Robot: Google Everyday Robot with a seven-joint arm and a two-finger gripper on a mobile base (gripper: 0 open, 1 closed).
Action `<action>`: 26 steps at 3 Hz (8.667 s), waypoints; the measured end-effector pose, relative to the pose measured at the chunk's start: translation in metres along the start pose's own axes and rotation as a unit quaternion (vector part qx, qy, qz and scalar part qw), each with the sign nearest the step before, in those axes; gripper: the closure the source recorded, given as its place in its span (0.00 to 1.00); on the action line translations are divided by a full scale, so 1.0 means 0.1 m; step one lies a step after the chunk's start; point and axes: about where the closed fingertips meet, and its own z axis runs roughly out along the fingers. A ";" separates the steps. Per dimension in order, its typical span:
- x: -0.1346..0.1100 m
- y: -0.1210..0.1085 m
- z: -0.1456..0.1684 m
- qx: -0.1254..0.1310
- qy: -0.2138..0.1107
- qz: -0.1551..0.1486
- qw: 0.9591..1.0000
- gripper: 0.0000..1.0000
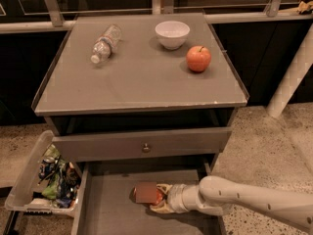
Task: Pick coke can from middle drawer and place on counter
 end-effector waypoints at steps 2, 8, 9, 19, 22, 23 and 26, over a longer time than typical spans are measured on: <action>-0.38 -0.04 -0.95 0.029 0.003 -0.018 0.999 1.00; -2.20 -0.46 -2.65 0.038 0.077 -0.161 0.983 1.00; -2.69 -0.61 -2.86 0.031 0.083 -0.203 0.975 1.00; -3.75 -2.55 -2.56 0.036 -0.064 -0.140 0.987 1.00; -3.74 -2.56 -2.45 0.043 -0.034 -0.080 0.995 1.00; -3.74 -2.56 -2.45 0.043 -0.033 -0.079 0.995 0.82; -3.74 -2.56 -2.45 0.043 -0.033 -0.079 0.995 0.12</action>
Offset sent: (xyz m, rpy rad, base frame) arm -0.0225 -0.0879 0.1503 -0.0239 -0.1094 -0.0363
